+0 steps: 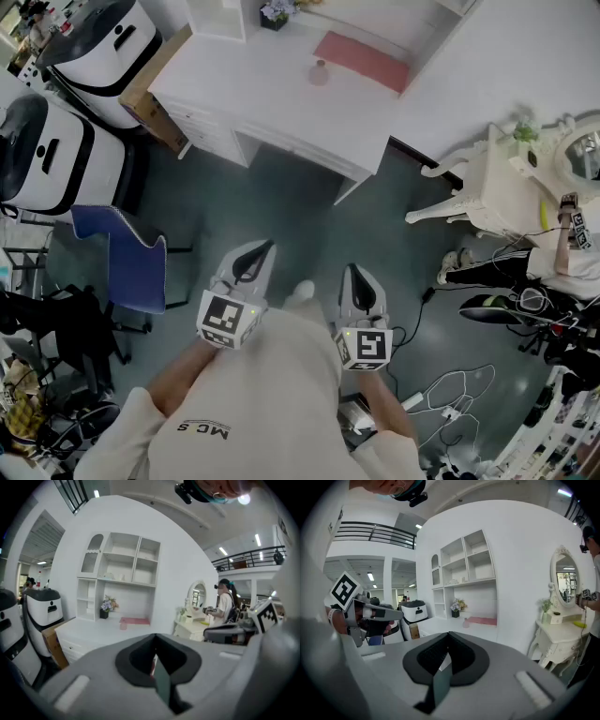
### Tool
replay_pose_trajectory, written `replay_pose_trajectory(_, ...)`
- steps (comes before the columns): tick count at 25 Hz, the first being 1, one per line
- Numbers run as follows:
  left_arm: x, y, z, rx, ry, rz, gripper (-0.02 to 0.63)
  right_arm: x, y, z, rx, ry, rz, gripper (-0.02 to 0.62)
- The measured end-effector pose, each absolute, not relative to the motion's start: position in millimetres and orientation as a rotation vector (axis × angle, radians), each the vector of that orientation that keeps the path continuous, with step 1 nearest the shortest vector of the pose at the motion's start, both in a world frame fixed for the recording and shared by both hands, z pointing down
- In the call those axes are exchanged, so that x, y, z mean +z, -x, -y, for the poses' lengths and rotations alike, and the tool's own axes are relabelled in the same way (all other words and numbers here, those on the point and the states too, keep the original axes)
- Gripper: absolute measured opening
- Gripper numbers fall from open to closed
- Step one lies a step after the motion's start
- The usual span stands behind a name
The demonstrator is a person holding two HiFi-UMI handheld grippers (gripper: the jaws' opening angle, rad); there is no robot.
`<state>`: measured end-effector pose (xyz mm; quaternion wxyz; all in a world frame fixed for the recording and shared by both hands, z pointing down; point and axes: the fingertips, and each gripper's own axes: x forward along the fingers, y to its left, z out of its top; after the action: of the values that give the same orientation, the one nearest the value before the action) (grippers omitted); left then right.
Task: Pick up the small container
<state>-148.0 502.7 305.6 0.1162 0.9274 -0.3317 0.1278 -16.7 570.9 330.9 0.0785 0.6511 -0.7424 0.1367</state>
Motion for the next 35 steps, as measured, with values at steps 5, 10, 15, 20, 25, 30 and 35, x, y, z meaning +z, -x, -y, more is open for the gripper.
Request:
replay_pose_trajectory(5,317,127,-510,0.403,-2.675,1.021,0.000,331,-8,-578,0.376,-1.930,2.256,-0.006)
replay_pose_trajectory(10,328,97,-521,0.394,-2.632,1.078,0.000,319,-39,-591,0.277,-1.888,2.364,-0.009)
replay_pose_trajectory(15,331,91,-521,0.363,-2.575,1.160,0.000,330,-56,-587,0.287,-1.845,2.360,-0.009)
replay_pose_trajectory(20,330,95,-506,0.363,-2.550,1.194,0.000,344,-69,-565,0.412,-1.875,2.321,-0.009)
replay_pose_trajectory(25,336,109,-462,0.344,-2.509,1.231,0.000,348,-69,-528,0.407,-1.861,2.317,-0.009)
replay_pose_trajectory(30,347,114,-390,0.348,-2.483,1.197,0.000,352,-67,-458,0.431,-1.871,2.289,-0.009)
replay_pose_trajectory(35,337,93,-291,0.359,-2.530,1.137,0.000,343,-77,-358,0.455,-1.890,2.294,-0.009)
